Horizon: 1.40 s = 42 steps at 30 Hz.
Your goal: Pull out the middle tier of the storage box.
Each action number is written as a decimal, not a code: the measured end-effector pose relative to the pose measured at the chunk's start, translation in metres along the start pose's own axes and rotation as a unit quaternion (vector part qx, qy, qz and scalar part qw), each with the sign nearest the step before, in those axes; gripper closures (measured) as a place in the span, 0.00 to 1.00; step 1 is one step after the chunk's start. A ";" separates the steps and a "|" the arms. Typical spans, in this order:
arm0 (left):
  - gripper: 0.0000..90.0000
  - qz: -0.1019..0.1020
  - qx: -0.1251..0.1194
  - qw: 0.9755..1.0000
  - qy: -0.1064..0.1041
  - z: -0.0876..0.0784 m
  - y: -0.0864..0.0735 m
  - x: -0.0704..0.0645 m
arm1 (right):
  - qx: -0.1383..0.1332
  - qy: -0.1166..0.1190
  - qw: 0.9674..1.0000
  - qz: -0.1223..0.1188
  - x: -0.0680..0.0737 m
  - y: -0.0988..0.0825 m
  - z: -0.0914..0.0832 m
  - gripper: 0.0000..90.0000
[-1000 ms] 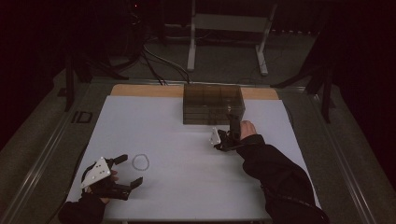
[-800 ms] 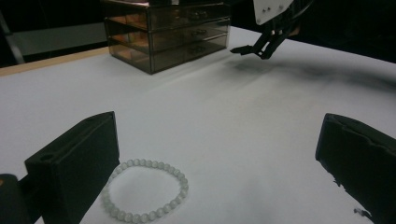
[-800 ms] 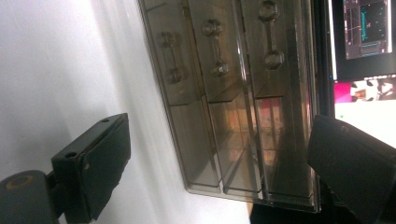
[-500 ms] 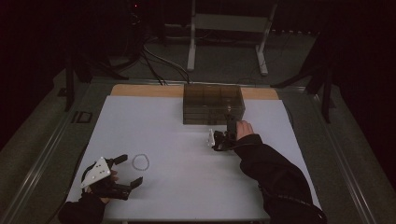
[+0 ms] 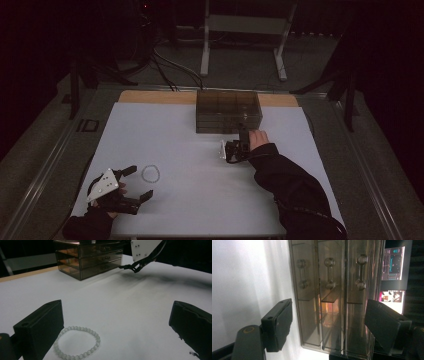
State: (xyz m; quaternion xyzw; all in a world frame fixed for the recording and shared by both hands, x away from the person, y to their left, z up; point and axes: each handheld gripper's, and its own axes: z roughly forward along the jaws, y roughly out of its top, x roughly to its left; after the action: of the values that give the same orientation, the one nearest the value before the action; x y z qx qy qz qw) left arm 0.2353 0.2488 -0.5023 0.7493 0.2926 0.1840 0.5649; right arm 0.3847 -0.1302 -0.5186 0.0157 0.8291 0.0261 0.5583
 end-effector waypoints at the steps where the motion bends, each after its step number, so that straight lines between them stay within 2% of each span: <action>1: 0.01 -0.001 0.000 1.000 0.000 0.000 0.000 0.000 | 0.000 0.000 1.000 0.002 0.001 0.001 0.000 0.28; 6: 0.01 -0.001 -0.001 1.000 -0.001 0.000 0.000 0.000 | -0.003 0.000 1.000 0.001 0.001 0.005 0.002 0.34; 10: 0.01 0.002 -0.001 1.000 0.000 0.000 0.000 0.000 | 0.000 -0.001 1.000 -0.006 0.004 0.009 0.005 0.47; 12: 0.01 0.002 0.000 1.000 -0.001 0.000 0.000 -0.001 | 0.001 -0.002 1.000 -0.007 0.004 0.010 0.006 0.49; 13: 0.01 0.002 0.000 1.000 -0.001 0.000 0.000 -0.001 | 0.001 -0.002 1.000 -0.004 0.004 0.012 0.007 0.58; 14: 0.01 0.002 0.000 1.000 -0.001 0.000 0.000 -0.001 | 0.001 -0.002 1.000 -0.004 0.004 0.012 0.007 0.58; 15: 0.01 0.000 -0.002 1.000 -0.002 0.000 0.000 0.000 | 0.000 -0.012 1.000 -0.008 0.006 0.014 0.007 0.62; 21: 0.01 -0.001 -0.002 1.000 -0.002 0.000 0.000 0.000 | 0.012 -0.023 0.999 -0.022 0.010 0.016 0.012 0.73; 28: 0.01 -0.003 0.000 1.000 -0.003 0.000 -0.001 0.001 | 0.019 -0.044 0.998 -0.033 0.012 0.017 0.017 0.79; 38: 0.01 -0.003 -0.001 1.000 -0.003 0.000 -0.001 0.001 | 0.034 -0.056 0.996 -0.054 0.013 0.018 0.027 0.82; 42: 0.01 -0.004 0.000 1.000 -0.005 0.000 -0.001 0.001 | 0.030 -0.056 0.996 -0.062 0.014 0.020 0.029 0.84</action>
State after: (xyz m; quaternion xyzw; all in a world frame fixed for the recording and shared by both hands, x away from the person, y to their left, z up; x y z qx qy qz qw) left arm 0.2356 0.2496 -0.5033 0.7492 0.2927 0.1780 0.5668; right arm 0.4060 -0.1092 -0.5408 -0.0174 0.7962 -0.0346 0.6038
